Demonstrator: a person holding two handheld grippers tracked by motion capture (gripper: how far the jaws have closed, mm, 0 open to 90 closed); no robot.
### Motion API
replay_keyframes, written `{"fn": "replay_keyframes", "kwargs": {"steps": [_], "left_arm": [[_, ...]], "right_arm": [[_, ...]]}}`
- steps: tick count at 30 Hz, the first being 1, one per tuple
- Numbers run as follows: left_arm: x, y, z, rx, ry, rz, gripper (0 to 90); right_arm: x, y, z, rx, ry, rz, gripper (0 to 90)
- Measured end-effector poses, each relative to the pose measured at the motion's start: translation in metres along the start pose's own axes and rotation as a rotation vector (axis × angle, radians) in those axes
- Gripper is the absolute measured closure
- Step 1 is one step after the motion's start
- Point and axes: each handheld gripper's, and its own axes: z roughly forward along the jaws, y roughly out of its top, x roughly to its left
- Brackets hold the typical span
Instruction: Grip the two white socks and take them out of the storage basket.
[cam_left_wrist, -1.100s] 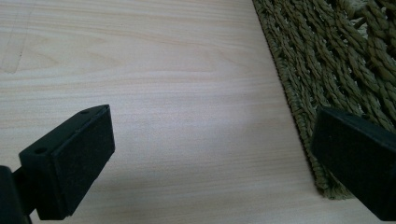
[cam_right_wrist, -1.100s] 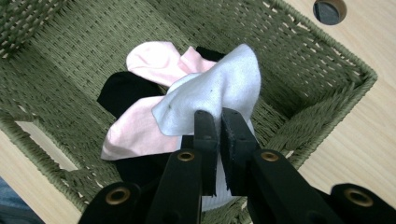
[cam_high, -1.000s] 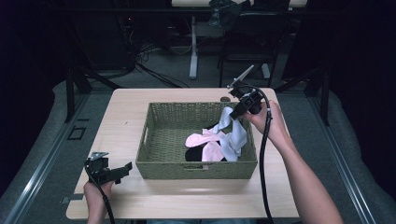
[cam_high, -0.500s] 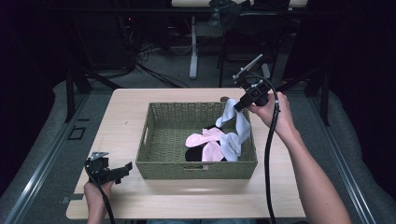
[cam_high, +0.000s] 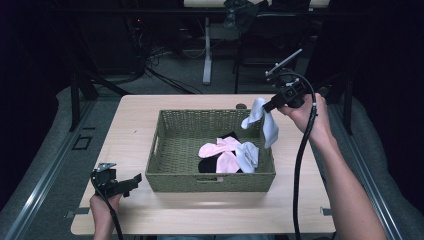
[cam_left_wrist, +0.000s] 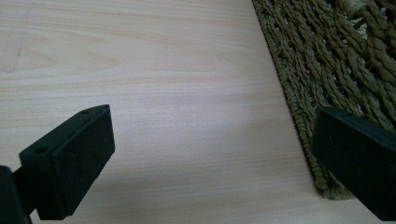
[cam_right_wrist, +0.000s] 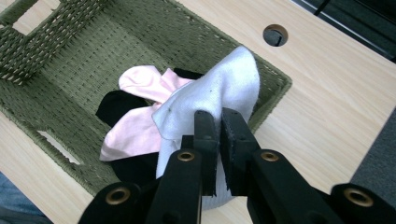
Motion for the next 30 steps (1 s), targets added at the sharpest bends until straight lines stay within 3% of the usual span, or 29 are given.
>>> {"fn": "replay_keyframes", "kwargs": {"steps": [11,22,30], "left_arm": [[0.0,0.0,0.0,-0.003,-0.004,0.0,0.3],[0.0,0.0,0.0,-0.003,-0.002,0.001,0.3],[0.0,0.0,0.0,-0.001,-0.004,0.002,0.3]], "right_arm": [[-0.023,-0.018,-0.017,-0.023,-0.024,0.063,85.6],[-0.048,-0.039,-0.018,-0.01,-0.065,0.136,85.6],[-0.069,-0.057,-0.009,0.016,-0.1,0.193,85.6]]}}
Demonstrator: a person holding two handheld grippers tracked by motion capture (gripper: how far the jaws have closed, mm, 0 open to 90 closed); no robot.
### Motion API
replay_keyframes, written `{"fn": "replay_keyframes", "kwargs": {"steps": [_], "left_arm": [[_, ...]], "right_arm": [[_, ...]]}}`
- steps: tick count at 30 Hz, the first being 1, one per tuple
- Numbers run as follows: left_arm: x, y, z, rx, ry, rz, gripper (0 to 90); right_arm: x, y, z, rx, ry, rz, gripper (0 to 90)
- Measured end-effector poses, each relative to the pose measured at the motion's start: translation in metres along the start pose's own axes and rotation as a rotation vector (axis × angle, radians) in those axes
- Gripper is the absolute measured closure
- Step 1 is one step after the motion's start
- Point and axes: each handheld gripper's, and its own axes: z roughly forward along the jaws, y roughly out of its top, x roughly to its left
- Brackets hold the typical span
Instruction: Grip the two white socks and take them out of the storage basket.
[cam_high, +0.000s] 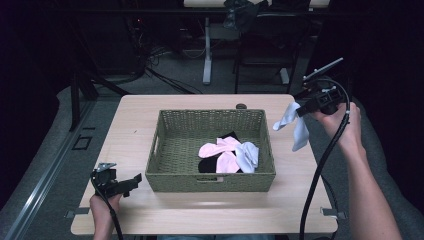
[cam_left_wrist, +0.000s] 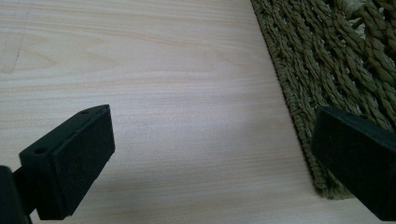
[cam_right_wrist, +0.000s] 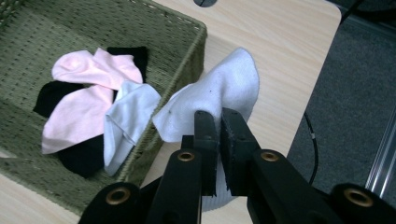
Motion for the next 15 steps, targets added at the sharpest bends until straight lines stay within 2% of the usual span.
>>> {"fn": "replay_keyframes", "kwargs": {"steps": [2,5,10,15], "left_arm": [[0.0,0.0,0.0,0.001,0.0,-0.001,0.3],[0.0,0.0,0.0,0.002,0.003,0.001,0.3],[0.0,0.0,0.0,0.0,0.004,-0.001,0.3],[0.0,0.0,0.0,0.002,0.004,-0.001,0.3]], "right_arm": [[-0.004,-0.004,0.004,0.001,-0.002,0.017,85.6],[-0.013,-0.012,0.018,0.031,-0.035,0.038,85.8],[-0.021,-0.019,0.032,0.062,-0.033,0.061,85.9],[-0.028,-0.03,0.052,0.094,-0.031,0.082,85.9]]}}
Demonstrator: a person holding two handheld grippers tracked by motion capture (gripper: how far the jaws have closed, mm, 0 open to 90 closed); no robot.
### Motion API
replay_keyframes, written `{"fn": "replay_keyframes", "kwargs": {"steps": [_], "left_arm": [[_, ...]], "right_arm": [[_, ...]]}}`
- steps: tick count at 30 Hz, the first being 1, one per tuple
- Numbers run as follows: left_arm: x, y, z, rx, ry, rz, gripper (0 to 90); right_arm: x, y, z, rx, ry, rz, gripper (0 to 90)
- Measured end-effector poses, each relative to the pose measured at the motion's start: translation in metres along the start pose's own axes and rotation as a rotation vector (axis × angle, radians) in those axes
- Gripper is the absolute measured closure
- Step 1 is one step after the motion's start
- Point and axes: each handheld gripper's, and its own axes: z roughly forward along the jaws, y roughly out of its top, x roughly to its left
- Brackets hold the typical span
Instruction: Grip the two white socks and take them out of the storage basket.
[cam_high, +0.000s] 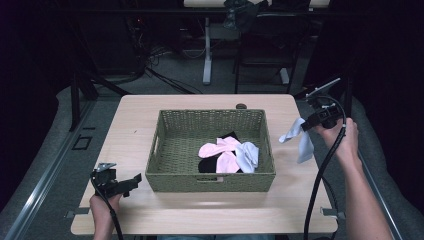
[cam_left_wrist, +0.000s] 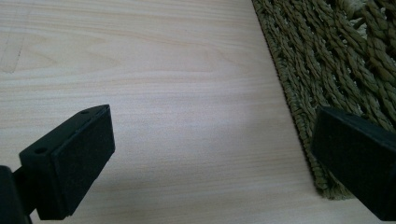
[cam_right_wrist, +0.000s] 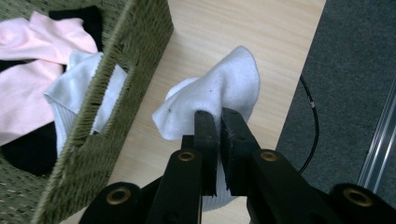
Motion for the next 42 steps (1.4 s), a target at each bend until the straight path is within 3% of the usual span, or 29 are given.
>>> {"fn": "replay_keyframes", "kwargs": {"steps": [8,18,23,26,30,31,32,35,38,42], "left_arm": [[0.0,0.0,0.0,0.0,-0.004,0.0,0.3],[0.0,0.0,0.0,0.0,-0.005,-0.002,0.3],[0.0,0.0,0.0,-0.001,-0.004,-0.001,0.3],[0.0,0.0,0.0,-0.003,-0.006,-0.001,0.3],[0.001,0.0,0.0,0.002,-0.007,0.0,0.3],[0.001,0.0,0.0,0.002,-0.009,-0.001,0.3],[0.0,0.001,-0.001,0.01,-0.011,0.0,0.3],[-0.001,0.001,0.0,0.001,-0.011,-0.001,0.3],[-0.001,0.001,0.0,0.001,-0.01,-0.002,0.3],[0.0,0.001,0.0,-0.002,-0.01,-0.006,0.3]], "right_arm": [[-0.002,-0.005,0.022,0.034,-0.019,0.01,85.9],[0.001,-0.012,0.065,0.105,-0.025,0.01,85.9],[0.003,-0.014,0.076,0.129,-0.004,0.007,85.4],[0.003,-0.019,0.086,0.129,0.024,0.025,79.9],[0.002,-0.02,0.081,0.129,0.04,0.003,64.3],[0.002,-0.02,0.081,0.129,0.04,0.003,64.3],[0.0,-0.02,0.074,0.112,0.049,0.006,55.4],[0.002,-0.018,0.062,0.07,0.08,0.01,46.3],[0.007,-0.015,0.046,0.058,0.096,-0.037,37.0],[0.017,-0.01,0.026,0.02,0.103,-0.063,23.7]]}}
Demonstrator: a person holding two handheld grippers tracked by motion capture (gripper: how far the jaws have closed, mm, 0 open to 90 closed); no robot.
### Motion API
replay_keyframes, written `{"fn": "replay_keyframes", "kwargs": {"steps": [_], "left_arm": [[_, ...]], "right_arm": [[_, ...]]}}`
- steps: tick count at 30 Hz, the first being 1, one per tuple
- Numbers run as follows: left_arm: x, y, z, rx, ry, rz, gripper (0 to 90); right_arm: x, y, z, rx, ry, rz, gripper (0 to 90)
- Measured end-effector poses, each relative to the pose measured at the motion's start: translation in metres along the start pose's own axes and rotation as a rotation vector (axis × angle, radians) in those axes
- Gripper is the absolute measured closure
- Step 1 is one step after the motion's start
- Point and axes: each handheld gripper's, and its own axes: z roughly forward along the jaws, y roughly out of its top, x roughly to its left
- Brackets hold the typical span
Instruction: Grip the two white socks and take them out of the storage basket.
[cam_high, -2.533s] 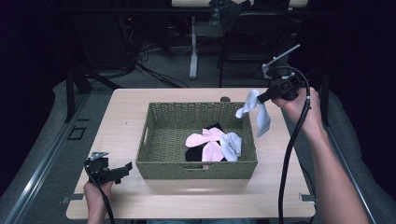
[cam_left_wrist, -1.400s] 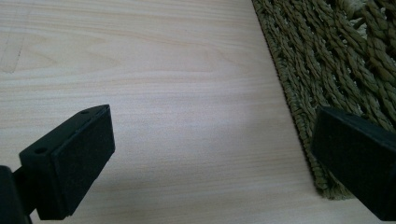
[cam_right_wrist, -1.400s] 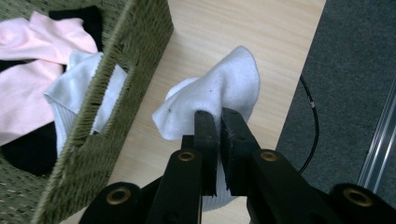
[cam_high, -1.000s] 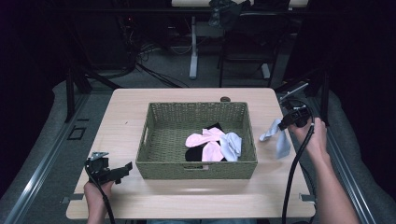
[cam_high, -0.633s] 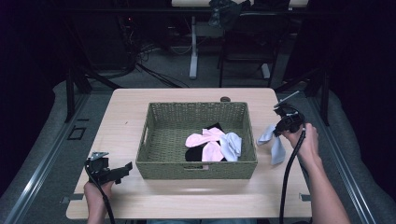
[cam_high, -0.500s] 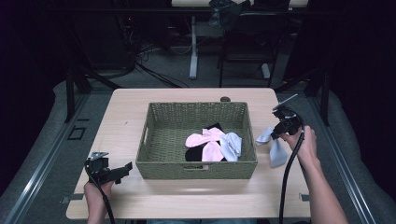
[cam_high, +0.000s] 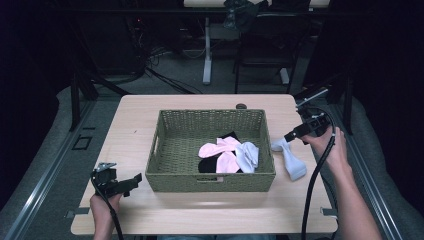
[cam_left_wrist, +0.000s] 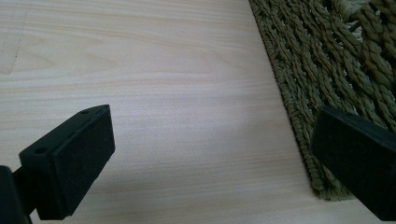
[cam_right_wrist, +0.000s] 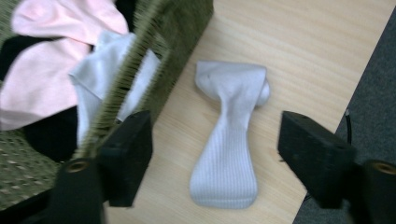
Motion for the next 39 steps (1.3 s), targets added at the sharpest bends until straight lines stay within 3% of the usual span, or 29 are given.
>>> {"fn": "replay_keyframes", "kwargs": {"steps": [3,15,21,29,39], "left_arm": [[0.0,0.0,0.0,-0.001,-0.002,0.002,0.3],[0.001,0.0,-0.001,-0.009,0.002,-0.002,0.3],[0.001,0.0,-0.001,-0.01,0.001,-0.005,0.3],[0.001,0.0,-0.002,-0.011,0.002,-0.006,0.3],[0.002,0.0,-0.002,-0.014,0.005,-0.008,0.3]], "right_arm": [[0.01,0.006,-0.011,-0.013,0.008,-0.025,16.1],[0.047,0.03,-0.03,-0.005,0.009,-0.127,5.0],[0.067,0.041,-0.029,-0.016,0.051,-0.166,4.2],[0.091,0.05,-0.025,-0.034,0.064,-0.217,4.1],[0.117,0.06,-0.006,-0.001,0.088,-0.272,4.8]]}}
